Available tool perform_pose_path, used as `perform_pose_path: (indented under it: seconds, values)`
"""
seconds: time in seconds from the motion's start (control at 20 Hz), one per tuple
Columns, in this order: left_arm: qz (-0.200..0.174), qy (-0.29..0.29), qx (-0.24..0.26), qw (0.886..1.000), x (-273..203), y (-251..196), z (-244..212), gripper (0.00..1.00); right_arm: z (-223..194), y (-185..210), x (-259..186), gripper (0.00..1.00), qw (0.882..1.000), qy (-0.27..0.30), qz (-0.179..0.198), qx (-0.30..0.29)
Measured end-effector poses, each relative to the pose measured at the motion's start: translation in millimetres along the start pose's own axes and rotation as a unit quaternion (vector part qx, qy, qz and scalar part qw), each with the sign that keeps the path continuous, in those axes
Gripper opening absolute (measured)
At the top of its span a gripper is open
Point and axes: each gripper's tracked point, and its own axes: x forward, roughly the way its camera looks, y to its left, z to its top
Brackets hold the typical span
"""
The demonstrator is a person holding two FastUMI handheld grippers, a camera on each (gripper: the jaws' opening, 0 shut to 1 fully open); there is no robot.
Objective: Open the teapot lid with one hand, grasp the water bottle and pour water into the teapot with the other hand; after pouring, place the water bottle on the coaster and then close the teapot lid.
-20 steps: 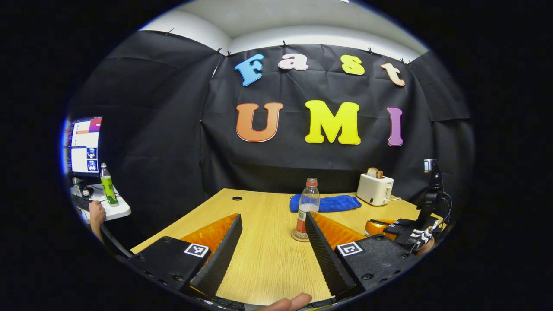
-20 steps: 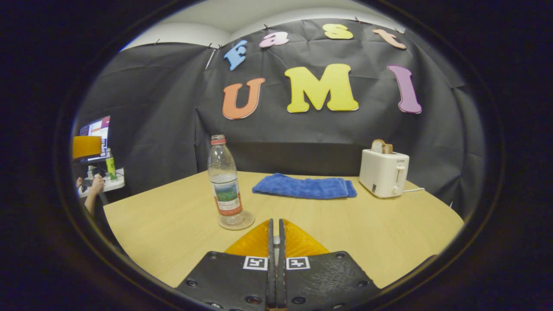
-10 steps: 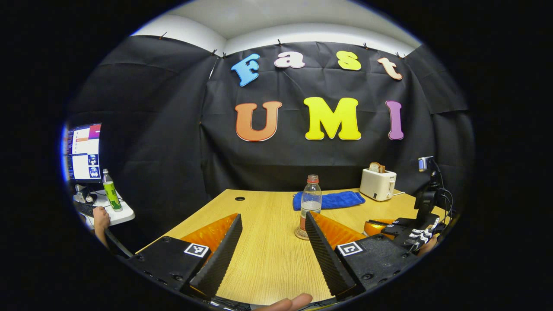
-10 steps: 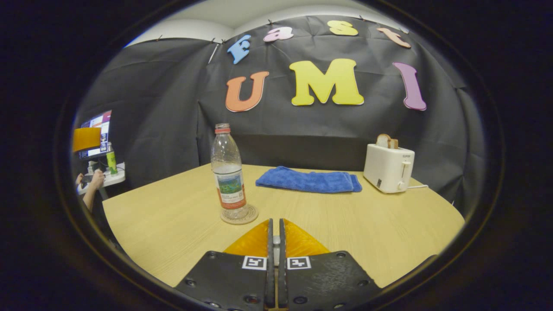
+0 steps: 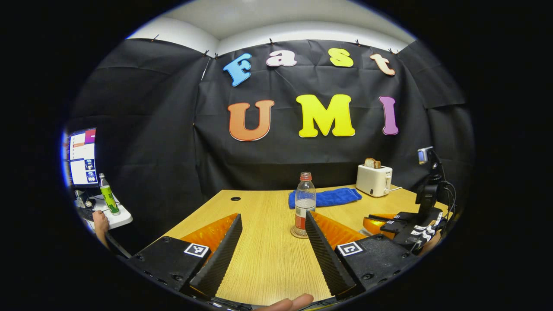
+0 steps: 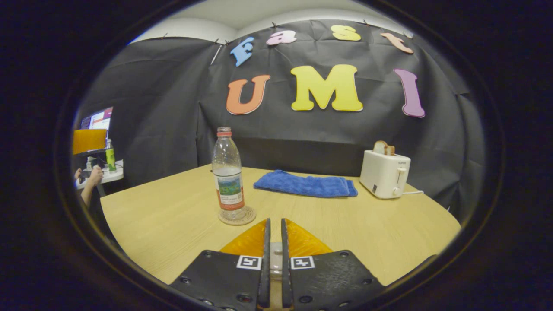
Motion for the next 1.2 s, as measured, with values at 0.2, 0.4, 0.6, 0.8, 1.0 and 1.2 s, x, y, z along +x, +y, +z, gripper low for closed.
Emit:
perform_pose_path:
  seconds: [0.2,0.4,0.6,0.8,1.0,1.2]
  values:
    - [0.001,-0.003,0.002,1.0,-0.9,2.0,2.1,0.92,9.5,-23.1,-23.0,0.29,0.999,0.002,-0.037,0.013]
    - [0.013,-0.003,-0.002,1.0,2.7,7.1,0.3,0.92,18.4,-62.0,-46.9,0.42,0.995,0.011,-0.093,0.021]
    - [0.021,0.008,-0.001,1.0,6.7,6.4,-5.9,0.92,28.8,-92.9,-69.6,0.67,0.993,-0.009,-0.118,0.016]
    - [0.022,0.01,0.012,1.0,6.6,1.9,-7.7,0.92,40.0,-113.5,-95.4,0.89,0.992,-0.022,-0.123,0.037]
    - [0.019,0.014,0.005,1.0,6.7,-4.3,-8.1,0.92,57.1,-129.5,-125.2,0.89,0.99,-0.046,-0.13,0.022]
    - [0.024,0.016,-0.008,1.0,10.7,-22.3,-10.7,0.92,69.1,-135.8,-141.6,0.95,0.989,-0.077,-0.13,-0.002]
